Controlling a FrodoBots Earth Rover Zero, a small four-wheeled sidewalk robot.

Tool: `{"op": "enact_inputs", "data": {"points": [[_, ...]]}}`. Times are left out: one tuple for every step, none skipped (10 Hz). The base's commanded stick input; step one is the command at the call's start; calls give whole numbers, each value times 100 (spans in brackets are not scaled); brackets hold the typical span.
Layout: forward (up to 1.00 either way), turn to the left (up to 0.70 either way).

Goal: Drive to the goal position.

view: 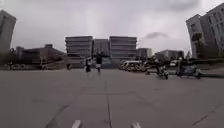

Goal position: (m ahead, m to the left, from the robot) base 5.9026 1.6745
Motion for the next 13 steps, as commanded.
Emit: {"op": "enact_inputs", "data": {"points": [[70,0],[70,0],[70,0],[70,0],[70,0],[70,0],[70,0],[70,0],[70,0],[70,0],[70,0],[70,0],[70,0]]}}
